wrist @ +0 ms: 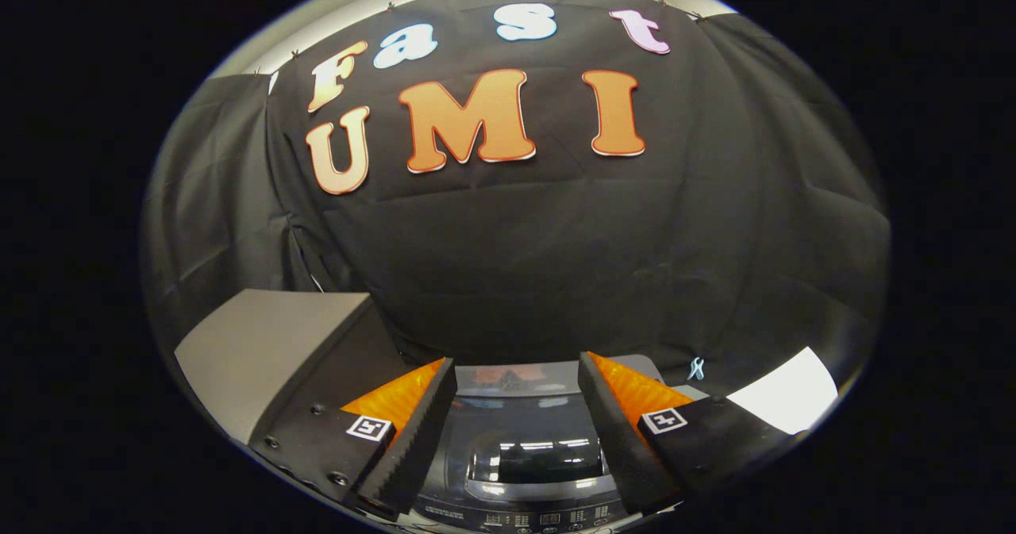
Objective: Put the clothes into the washing machine and then close the washing machine lid.
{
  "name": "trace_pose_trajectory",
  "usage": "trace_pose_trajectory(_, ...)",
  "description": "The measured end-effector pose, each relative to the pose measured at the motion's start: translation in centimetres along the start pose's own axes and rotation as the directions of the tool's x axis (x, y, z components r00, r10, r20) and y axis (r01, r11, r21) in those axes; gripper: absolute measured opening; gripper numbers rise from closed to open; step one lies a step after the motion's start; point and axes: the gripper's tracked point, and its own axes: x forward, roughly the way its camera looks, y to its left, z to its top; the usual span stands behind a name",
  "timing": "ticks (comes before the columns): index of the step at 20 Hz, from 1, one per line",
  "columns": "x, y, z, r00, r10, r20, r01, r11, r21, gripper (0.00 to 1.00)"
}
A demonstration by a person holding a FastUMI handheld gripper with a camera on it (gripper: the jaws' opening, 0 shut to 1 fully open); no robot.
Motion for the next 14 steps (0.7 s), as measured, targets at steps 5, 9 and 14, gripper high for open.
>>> trace_pose_trajectory(5, -3.6, 0.8, 6.0, 0.993, 0.023, 0.113, -0.021, 1.0, -0.019, 0.99)
trace_pose_trajectory(9, -7.4, 1.5, 11.1, 0.975, 0.052, 0.216, -0.053, 0.999, -0.003, 0.99)
trace_pose_trajectory(14, -12.4, 1.2, 16.8, 0.942, 0.059, 0.331, -0.056, 0.998, -0.017, 0.98)
